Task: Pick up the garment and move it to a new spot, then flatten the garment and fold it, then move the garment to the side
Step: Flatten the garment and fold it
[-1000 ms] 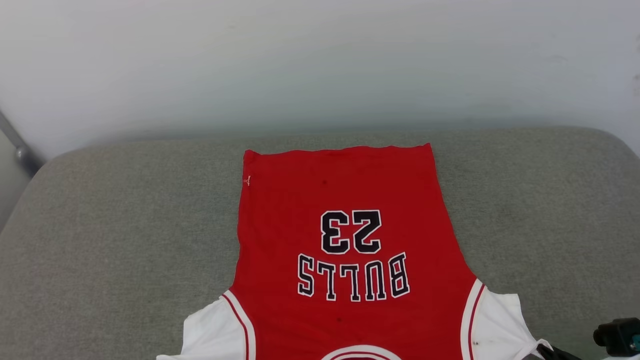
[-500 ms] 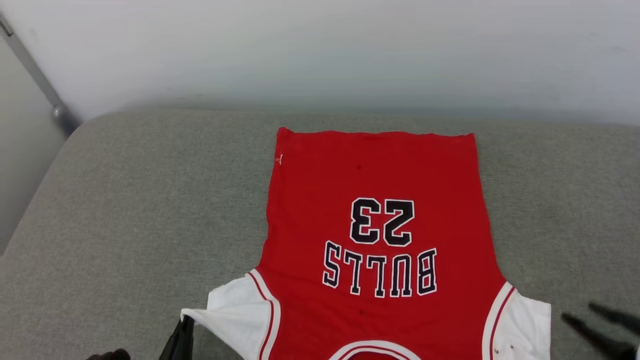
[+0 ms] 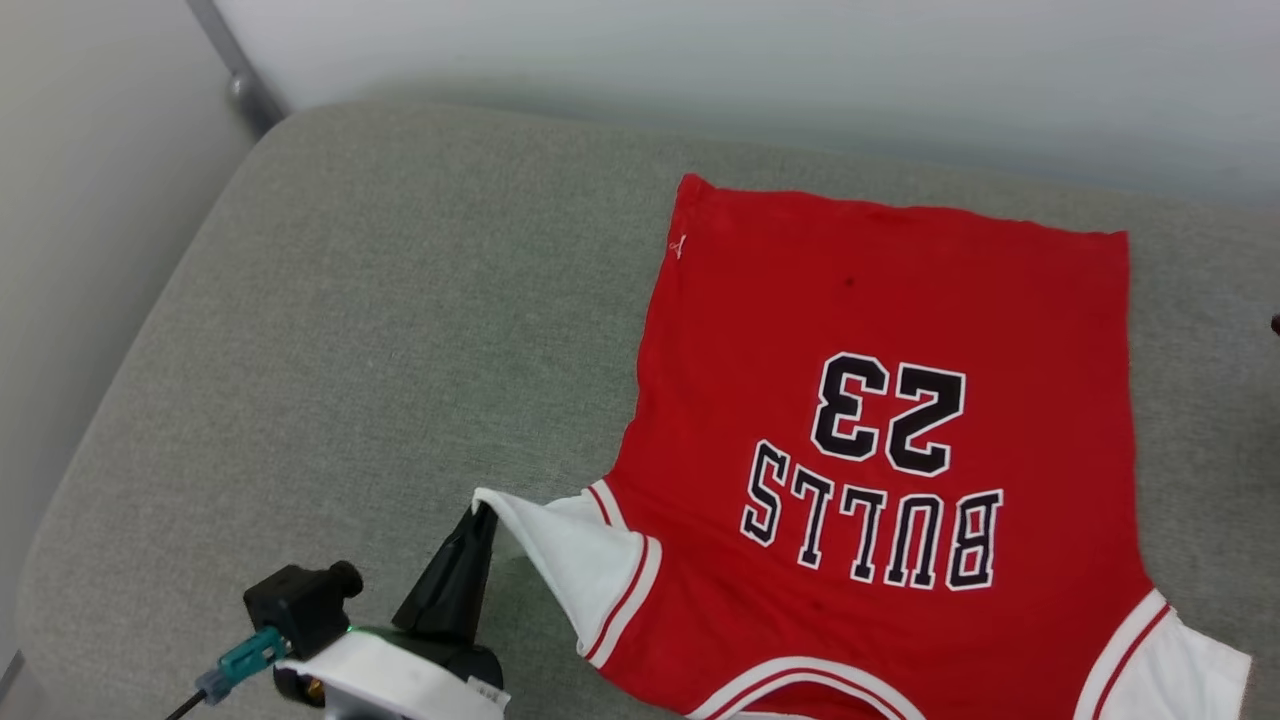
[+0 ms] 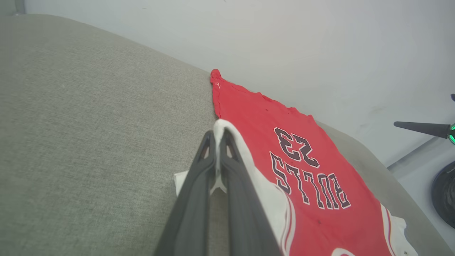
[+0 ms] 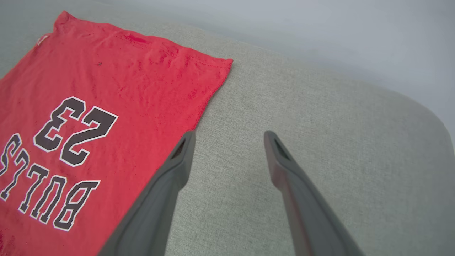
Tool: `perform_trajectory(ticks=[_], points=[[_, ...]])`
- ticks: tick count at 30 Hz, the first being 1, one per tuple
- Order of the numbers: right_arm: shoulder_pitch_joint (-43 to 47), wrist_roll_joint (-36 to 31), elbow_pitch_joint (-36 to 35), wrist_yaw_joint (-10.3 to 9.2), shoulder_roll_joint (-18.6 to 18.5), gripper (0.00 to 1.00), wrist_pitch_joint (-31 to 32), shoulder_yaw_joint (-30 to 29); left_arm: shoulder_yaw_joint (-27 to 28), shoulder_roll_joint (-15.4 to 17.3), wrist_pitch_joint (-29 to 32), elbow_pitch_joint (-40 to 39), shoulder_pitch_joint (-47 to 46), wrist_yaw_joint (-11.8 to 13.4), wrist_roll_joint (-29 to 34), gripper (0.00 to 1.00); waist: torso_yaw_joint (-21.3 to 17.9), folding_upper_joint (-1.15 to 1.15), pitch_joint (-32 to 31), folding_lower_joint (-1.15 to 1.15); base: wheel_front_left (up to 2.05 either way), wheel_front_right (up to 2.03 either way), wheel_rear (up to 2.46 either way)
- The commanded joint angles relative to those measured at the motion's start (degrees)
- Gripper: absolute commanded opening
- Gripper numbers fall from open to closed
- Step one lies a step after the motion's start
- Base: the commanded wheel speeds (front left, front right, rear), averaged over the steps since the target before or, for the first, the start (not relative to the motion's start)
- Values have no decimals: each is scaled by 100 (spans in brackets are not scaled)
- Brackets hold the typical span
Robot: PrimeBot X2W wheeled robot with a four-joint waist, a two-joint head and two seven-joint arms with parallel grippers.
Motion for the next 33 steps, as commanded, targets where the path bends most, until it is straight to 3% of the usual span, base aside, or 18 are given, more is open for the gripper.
perform_trajectory(ticks=[1, 4, 5, 11, 18, 28, 29, 30, 31, 33], points=[[-322, -62, 327, -5, 232, 100, 213, -82, -101, -38, -11, -41, -219, 2, -73, 0, 306, 0, 403, -1, 0, 0, 0], [-762, -310, 789, -5, 492, 100, 677, -91, -298, 8, -11, -43, -415, 3, -113, 0, 451, 0, 632, -1, 0, 0, 0], [-1172, -519, 1341, -4, 734, 100, 1057, -166, -490, 68, -11, -44, -618, 3, -157, 0, 621, 0, 767, -1, 0, 0, 0], [-1986, -1098, 2328, -5, 1150, 100, 1550, -268, -801, 92, -10, -148, -1108, 3, -222, 0, 931, 0, 1200, -1, 0, 0, 0], [-2865, -1861, 3395, -5, 1438, 100, 1635, -400, -1131, 125, -11, -124, -1496, 2, -343, 0, 1170, 0, 1715, -1, 0, 0, 0], [-3029, -2411, 3916, 6, 1861, 100, 1587, -208, -1232, 80, -11, -101, -1674, 2, -376, 0, 1214, 0, 2090, -1, 0, 0, 0], [-2975, -2369, 3920, 6, 1936, 64, 1635, -197, -1232, 100, -11, -87, -1679, 3, -362, 0, 1192, 0, 2106, -1, 0, 0, 0], [-2912, -2337, 3889, 11, 2004, 22, 1686, -159, -1215, 116, -11, -81, -1690, 3, -365, 0, 1162, 0, 2115, -1, 0, 0, 0], [-2847, -2311, 3822, 27, 2048, 0, 1707, -111, -1183, 120, -11, -81, -1702, 2, -375, 0, 1129, 0, 2117, -1, 0, 0, 0], [-2755, -2233, 3736, 31, 2064, 0, 1787, -75, -1112, 138, -11, -71, -1689, 3, -370, 0, 1045, 0, 2105, -1, 0, 0, 0]])
